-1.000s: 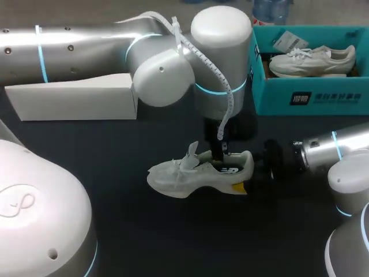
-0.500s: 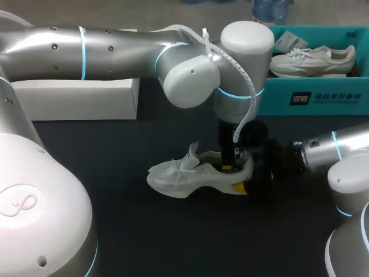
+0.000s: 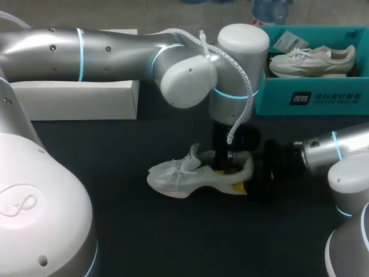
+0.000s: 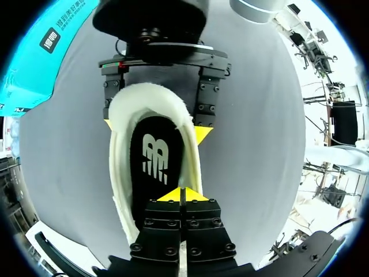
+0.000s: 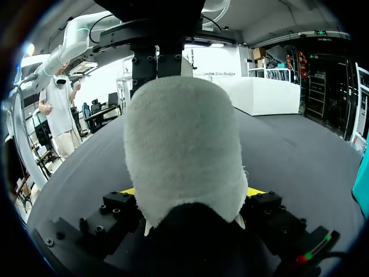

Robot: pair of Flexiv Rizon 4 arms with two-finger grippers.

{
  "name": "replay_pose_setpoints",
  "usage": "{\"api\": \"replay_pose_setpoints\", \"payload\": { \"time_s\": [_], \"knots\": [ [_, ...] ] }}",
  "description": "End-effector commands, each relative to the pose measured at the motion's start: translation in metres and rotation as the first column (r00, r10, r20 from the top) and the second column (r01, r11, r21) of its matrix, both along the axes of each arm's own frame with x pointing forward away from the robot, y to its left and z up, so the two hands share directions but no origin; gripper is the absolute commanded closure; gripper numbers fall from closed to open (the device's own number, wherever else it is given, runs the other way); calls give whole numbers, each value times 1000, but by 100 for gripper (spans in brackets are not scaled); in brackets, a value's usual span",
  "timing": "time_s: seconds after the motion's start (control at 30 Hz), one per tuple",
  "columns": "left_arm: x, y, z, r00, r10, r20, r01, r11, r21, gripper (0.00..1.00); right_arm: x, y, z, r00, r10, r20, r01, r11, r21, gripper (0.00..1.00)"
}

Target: Take the shoe out of the shoebox, open the shoe tongue, remove and reinsert the insole, then place the shoe into the shoebox

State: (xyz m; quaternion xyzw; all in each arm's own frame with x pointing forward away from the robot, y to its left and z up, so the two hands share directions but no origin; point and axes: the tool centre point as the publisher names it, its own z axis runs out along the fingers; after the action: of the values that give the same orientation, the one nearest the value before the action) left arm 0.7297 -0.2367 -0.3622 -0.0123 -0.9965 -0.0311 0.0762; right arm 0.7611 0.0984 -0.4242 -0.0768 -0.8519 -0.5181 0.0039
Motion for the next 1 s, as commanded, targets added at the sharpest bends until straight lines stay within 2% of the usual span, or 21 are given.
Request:
{"api": "replay_pose_setpoints", "payload": {
  "time_s": [0.03,0.33,0.4,0.47,0.57,0.6,0.63,0.67,0.8,0.87,1.0],
  "knots": [
    [-1,8,-4,1000,1,-14,-1,1000,-17,100,0,1,0,1000,0,0,0,1000,-4,100],
    [0,8,-16,999,-13,-38,13,1000,1,100,0,1,0,1000,0,0,0,1000,-4,100],
    [2,7,-19,999,-16,-38,17,1000,6,81,0,1,0,1000,0,0,0,1000,-4,100],
    [2,6,-21,999,-23,-38,24,1000,7,77,0,1,0,1000,0,0,0,1000,-4,100],
    [3,5,-25,999,-35,-39,35,999,1,61,0,1,0,1000,0,0,0,1000,-4,100],
    [3,5,-27,998,-40,-46,40,999,-2,65,0,1,0,1000,0,0,0,1000,-4,100],
    [4,5,-29,998,-39,-50,39,999,2,76,0,1,0,1000,0,0,0,1000,-4,100],
    [5,5,-31,998,-36,-48,36,999,5,80,0,1,0,1000,0,0,0,1000,-4,100],
    [7,5,-36,997,-51,-50,51,999,-15,72,0,1,0,1000,0,0,0,1000,-4,100],
    [7,5,-39,997,-62,-36,62,998,-18,73,0,1,0,1000,0,0,0,1000,-4,100],
    [7,5,-45,997,-76,-32,75,997,-24,69,0,1,0,1000,0,0,0,1000,-4,100]
  ]
}}
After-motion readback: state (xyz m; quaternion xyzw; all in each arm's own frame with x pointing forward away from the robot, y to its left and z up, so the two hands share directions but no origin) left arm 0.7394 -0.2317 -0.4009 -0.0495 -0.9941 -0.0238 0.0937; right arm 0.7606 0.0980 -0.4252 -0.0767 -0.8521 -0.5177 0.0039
